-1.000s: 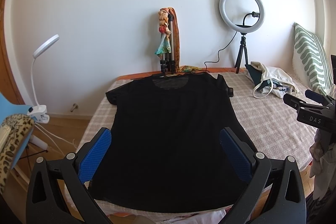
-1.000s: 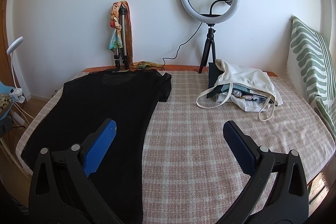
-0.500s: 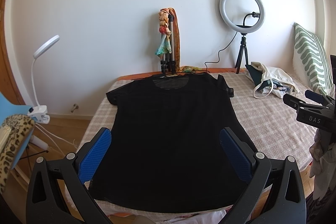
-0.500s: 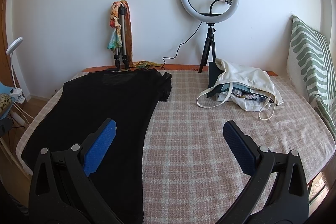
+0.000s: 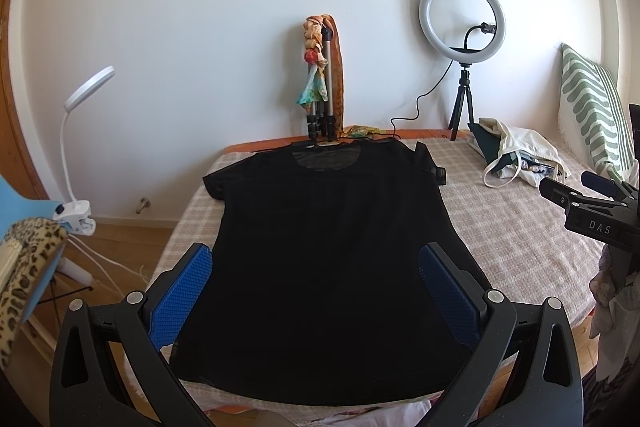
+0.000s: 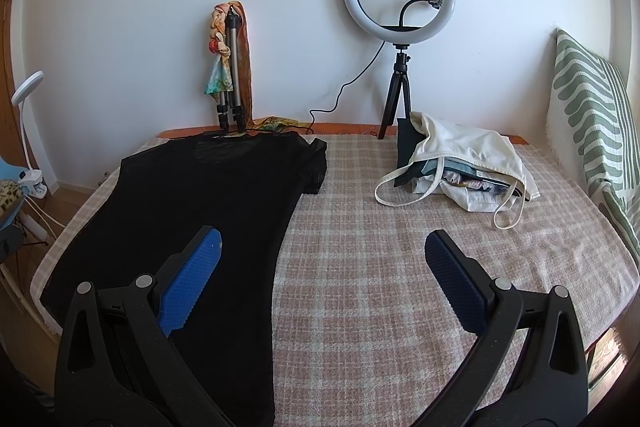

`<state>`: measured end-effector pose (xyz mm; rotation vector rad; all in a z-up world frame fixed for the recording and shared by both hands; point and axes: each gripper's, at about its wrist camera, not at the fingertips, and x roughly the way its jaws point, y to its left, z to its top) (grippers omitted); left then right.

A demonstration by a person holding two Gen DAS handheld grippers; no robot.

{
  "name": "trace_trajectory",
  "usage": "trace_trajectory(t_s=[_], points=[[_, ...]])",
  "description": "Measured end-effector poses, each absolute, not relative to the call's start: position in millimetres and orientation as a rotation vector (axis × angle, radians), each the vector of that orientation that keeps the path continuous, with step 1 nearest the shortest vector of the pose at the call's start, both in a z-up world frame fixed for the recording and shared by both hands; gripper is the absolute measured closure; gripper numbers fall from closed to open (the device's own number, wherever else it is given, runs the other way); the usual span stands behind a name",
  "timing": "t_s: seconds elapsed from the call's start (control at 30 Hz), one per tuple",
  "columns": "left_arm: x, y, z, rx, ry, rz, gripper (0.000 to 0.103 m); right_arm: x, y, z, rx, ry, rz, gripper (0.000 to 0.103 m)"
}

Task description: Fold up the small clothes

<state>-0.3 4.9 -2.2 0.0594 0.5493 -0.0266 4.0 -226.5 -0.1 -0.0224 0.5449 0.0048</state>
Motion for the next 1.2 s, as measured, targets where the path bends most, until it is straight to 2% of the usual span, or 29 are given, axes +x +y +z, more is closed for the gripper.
trace_trajectory(t_s=[0.5,0.83,0.87,0.93,1.07,1.2], points=[[0.8,17.6,-7.5,0.072,0.563,0.003,0.001,12.0,-214.0,-2.7,-0.026,0.549,0.008,0.0],[9.8,69.0,-34.4,-0.021,0.655,0.024,0.001,24.1,-179.1,8.2,-0.007,0.547,0.123,0.0],[9.7,74.5,-36.8,-0.034,0.656,0.029,0.002,25.2,-172.3,11.4,-0.012,0.535,0.136,0.0],[9.3,85.4,-41.3,-0.058,0.656,0.023,0.011,28.7,-160.5,16.9,-0.027,0.528,0.173,0.0],[12.4,106.2,-55.5,-0.08,0.704,0.032,0.016,40.8,-127.9,28.5,-0.071,0.548,0.29,0.0],[14.0,137.0,-77.3,-0.13,0.795,0.05,0.029,66.2,-90.4,43.3,-0.113,0.612,0.383,0.0]])
